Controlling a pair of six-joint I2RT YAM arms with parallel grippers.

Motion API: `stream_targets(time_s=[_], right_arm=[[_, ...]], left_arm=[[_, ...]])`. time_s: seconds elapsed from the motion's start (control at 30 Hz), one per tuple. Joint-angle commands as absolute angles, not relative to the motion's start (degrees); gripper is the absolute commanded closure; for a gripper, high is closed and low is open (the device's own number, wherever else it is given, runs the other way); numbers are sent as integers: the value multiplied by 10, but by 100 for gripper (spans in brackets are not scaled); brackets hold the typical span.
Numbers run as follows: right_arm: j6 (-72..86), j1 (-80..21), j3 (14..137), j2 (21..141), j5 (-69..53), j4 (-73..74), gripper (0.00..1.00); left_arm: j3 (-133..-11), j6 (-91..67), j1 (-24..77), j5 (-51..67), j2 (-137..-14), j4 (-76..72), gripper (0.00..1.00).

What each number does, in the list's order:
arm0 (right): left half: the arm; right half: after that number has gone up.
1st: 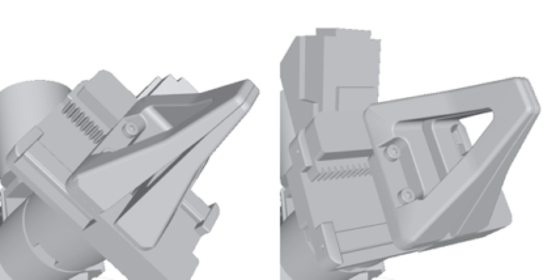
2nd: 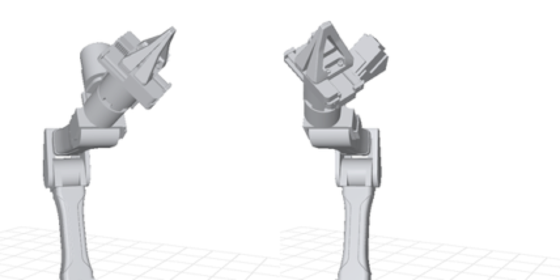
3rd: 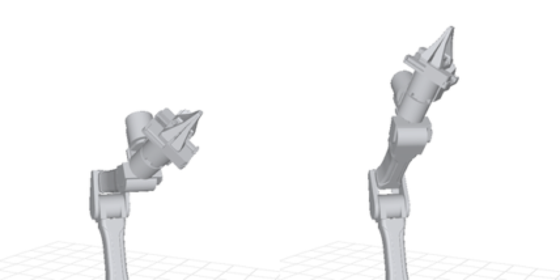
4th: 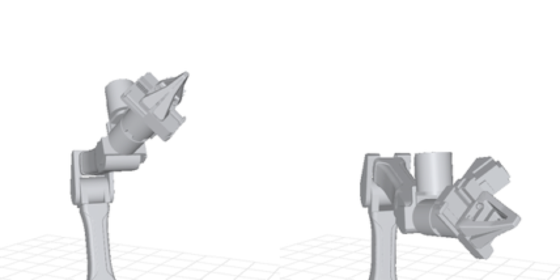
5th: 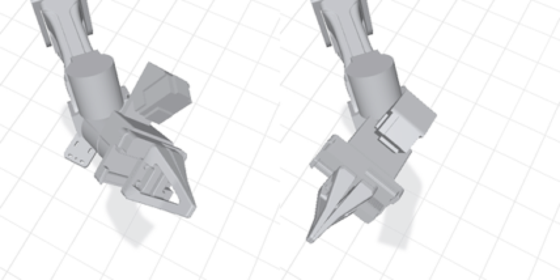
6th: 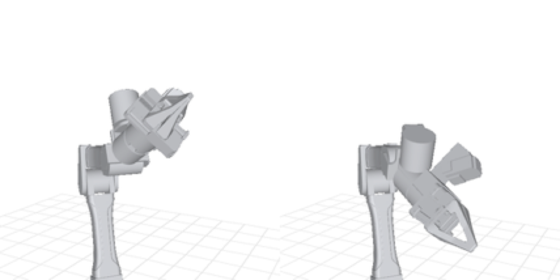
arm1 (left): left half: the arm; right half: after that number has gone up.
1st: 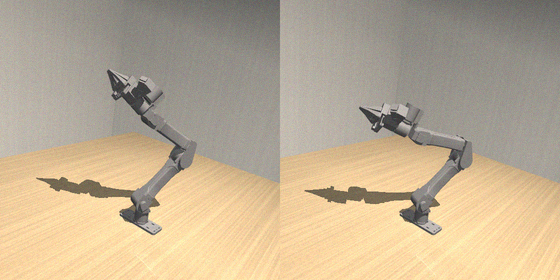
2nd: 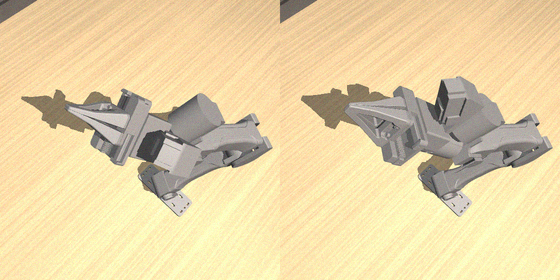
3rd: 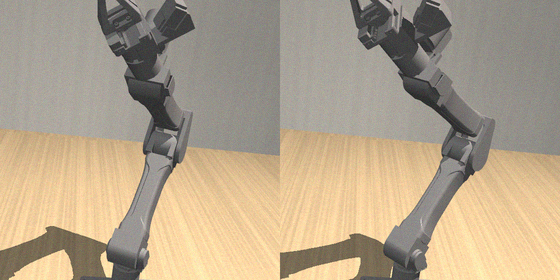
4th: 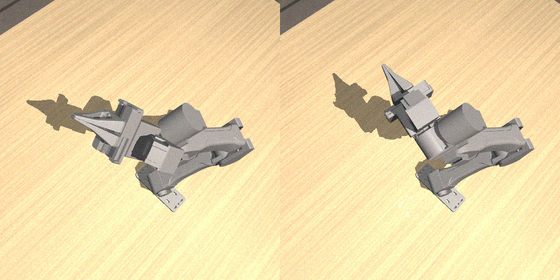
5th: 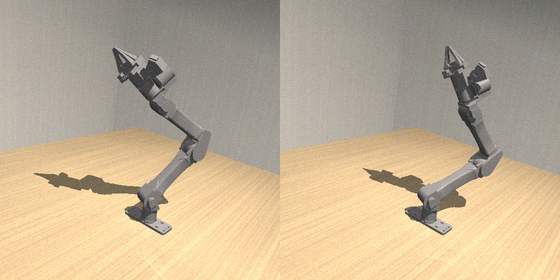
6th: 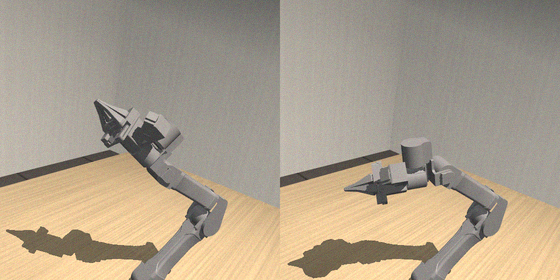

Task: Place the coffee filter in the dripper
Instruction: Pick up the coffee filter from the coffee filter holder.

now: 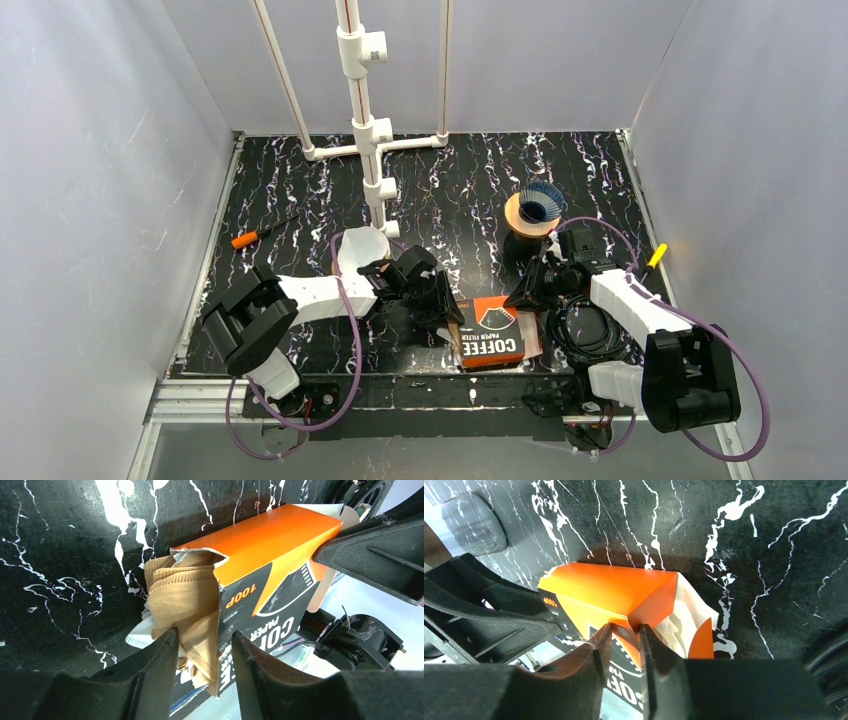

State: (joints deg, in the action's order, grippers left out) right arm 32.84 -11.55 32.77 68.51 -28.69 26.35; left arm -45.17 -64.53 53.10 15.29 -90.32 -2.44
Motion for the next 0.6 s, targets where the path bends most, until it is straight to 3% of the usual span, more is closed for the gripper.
stream_targets(time_s=[0.0, 0.2, 0.43, 0.57], right_arm=[[325, -110, 327, 686, -283, 262, 77], [321, -107, 328, 686, -278, 266, 78], [321, -106, 328, 685, -274, 270, 79], [319, -105, 330, 682, -268, 274, 77]], left_arm=[[-476, -629, 529, 172, -912, -31, 61], [-476, -624, 529, 166, -897, -19, 74], [-493, -602, 529, 140, -872, 65, 99], [-517, -571, 528, 137, -864, 109, 100]])
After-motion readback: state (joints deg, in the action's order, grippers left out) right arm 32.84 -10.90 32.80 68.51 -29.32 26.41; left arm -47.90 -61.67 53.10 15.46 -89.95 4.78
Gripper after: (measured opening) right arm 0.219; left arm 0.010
